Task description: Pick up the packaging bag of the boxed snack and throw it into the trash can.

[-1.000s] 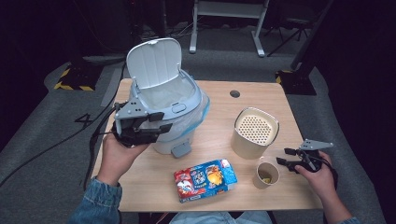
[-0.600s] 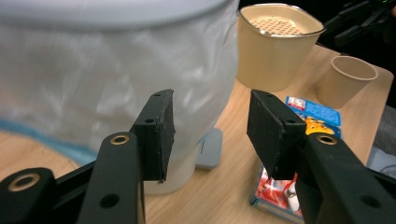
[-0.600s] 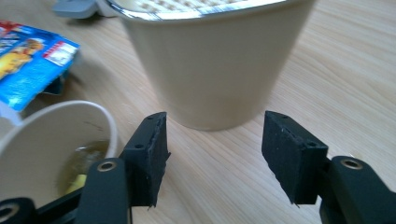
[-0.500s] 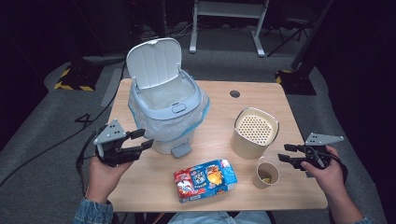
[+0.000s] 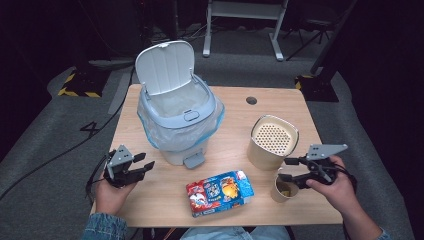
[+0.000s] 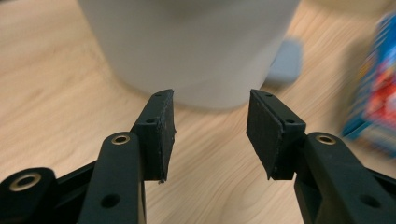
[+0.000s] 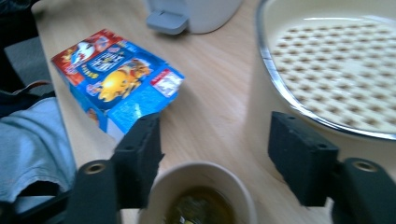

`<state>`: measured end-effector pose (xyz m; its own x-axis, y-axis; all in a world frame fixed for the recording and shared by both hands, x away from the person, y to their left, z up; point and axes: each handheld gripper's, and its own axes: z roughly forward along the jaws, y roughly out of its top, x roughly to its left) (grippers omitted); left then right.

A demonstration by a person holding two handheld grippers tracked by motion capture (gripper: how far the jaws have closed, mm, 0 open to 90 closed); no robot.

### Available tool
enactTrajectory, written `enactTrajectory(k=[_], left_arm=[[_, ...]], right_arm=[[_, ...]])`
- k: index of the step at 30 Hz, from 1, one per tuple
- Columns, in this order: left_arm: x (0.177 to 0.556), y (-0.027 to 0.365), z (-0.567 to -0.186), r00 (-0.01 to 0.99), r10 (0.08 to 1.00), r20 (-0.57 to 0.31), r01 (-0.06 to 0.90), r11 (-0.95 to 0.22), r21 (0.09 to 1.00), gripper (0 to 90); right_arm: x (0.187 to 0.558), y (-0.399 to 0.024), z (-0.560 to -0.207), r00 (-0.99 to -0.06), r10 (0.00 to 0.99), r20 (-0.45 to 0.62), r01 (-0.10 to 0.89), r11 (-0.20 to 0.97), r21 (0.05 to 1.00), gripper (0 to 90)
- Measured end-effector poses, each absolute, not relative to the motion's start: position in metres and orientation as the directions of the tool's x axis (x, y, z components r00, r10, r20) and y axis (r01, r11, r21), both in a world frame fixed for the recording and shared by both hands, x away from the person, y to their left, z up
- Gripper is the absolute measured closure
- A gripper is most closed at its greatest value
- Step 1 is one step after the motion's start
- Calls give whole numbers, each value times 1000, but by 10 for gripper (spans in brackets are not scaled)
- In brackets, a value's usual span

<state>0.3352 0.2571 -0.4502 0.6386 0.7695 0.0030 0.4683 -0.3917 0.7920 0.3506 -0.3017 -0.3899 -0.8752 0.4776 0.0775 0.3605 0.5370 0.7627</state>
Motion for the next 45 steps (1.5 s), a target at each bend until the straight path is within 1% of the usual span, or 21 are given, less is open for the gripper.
enactTrajectory(k=[2, 5, 6, 8, 10, 13, 14, 15, 19, 20, 21, 23, 24, 28, 29, 33, 36, 45], left_arm=[[339, 257, -458, 640, 768, 1, 490, -410, 769, 519], [346, 258, -467, 639, 769, -15, 530, -426, 733, 519], [350, 255, -473, 636, 772, -18, 562, -446, 697, 519], [351, 255, -474, 636, 772, -9, 564, -457, 688, 519], [355, 254, -479, 632, 775, -28, 592, -459, 663, 519], [358, 252, -484, 618, 785, -39, 624, -461, 631, 518], [359, 253, -485, 618, 785, -29, 623, -467, 628, 516], [360, 252, -488, 616, 786, -49, 639, -463, 614, 516], [361, 253, -490, 609, 791, -54, 641, -452, 621, 504], [361, 253, -490, 619, 784, -39, 629, -466, 623, 499], [360, 252, -491, 622, 783, -15, 617, -478, 624, 486], [360, 251, -492, 621, 784, -20, 616, -472, 631, 445], [360, 251, -493, 621, 784, -17, 612, -471, 635, 440], [360, 252, -494, 623, 782, -14, 603, -469, 646, 432], [360, 252, -494, 624, 781, -13, 602, -470, 646, 426], [358, 253, -495, 623, 782, -17, 599, -463, 654, 419], [357, 252, -494, 617, 786, -16, 605, -462, 648, 419], [353, 254, -494, 617, 787, -18, 608, -462, 646, 420]], right_arm=[[348, -284, -394, -888, 452, 85, 353, 553, 755, 296], [347, -274, -397, -892, 441, 96, 357, 560, 748, 284], [346, -265, -399, -896, 432, 106, 362, 570, 738, 274], [346, -258, -400, -898, 426, 111, 364, 577, 731, 262], [346, -254, -401, -900, 421, 113, 364, 585, 725, 254], [346, -244, -402, -900, 417, 131, 382, 605, 699, 246], [345, -237, -403, -899, 417, 133, 388, 617, 685, 229], [345, -237, -403, -899, 417, 133, 388, 617, 685, 229], [346, -223, -405, -896, 422, 137, 403, 647, 647, 226], [346, -220, -406, -896, 422, 135, 404, 653, 641, 226], [347, -217, -406, -897, 421, 135, 406, 663, 629, 226], [348, -208, -410, -894, 425, 143, 420, 683, 598, 223], [349, -205, -412, -895, 424, 140, 419, 691, 589, 220], [351, -197, -417, -893, 433, 125, 423, 711, 562, 201], [353, -193, -419, -894, 428, 130, 426, 725, 542, 189], [356, -188, -423, -892, 432, 130, 433, 738, 518, 180], [361, -181, -429, -878, 453, 153, 466, 742, 482, 178], [368, -174, -438, -857, 479, 192, 511, 740, 438, 166]])
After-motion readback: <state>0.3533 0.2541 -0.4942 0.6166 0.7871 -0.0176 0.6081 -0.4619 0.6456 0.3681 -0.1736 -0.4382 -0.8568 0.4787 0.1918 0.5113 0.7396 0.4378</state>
